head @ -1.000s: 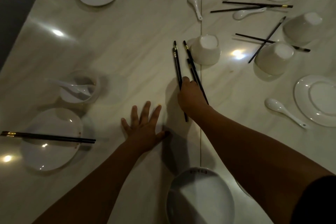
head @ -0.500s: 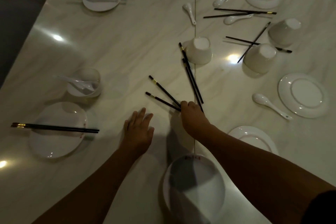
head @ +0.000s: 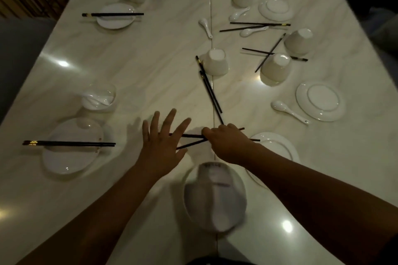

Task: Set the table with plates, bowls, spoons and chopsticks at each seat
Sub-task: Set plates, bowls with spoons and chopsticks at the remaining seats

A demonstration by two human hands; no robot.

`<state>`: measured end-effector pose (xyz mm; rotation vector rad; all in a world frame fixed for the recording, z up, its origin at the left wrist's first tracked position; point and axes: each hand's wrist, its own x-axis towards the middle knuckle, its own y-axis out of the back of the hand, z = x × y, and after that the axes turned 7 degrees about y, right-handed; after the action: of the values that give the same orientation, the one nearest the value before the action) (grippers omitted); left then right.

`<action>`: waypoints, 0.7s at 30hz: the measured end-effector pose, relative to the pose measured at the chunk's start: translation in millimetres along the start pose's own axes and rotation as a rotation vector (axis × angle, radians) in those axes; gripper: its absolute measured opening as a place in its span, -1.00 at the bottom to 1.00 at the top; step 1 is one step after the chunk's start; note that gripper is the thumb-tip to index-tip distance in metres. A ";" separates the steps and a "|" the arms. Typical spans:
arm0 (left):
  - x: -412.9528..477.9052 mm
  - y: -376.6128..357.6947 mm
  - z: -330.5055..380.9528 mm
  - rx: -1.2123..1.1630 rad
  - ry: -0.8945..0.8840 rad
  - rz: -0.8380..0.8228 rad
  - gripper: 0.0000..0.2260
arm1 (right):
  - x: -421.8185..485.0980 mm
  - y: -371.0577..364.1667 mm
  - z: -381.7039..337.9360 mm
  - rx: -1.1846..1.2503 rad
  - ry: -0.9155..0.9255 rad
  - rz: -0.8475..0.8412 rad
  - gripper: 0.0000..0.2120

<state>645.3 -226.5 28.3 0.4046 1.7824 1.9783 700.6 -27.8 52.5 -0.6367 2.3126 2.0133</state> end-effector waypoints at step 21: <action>-94.8 47.2 90.3 -1.350 0.495 -0.664 -0.79 | -103.7 4.4 -64.2 1.455 -0.577 0.286 -0.85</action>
<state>765.3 -200.2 93.5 -1.0113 0.2954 2.2677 810.7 -58.0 95.6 0.3337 2.6243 0.0565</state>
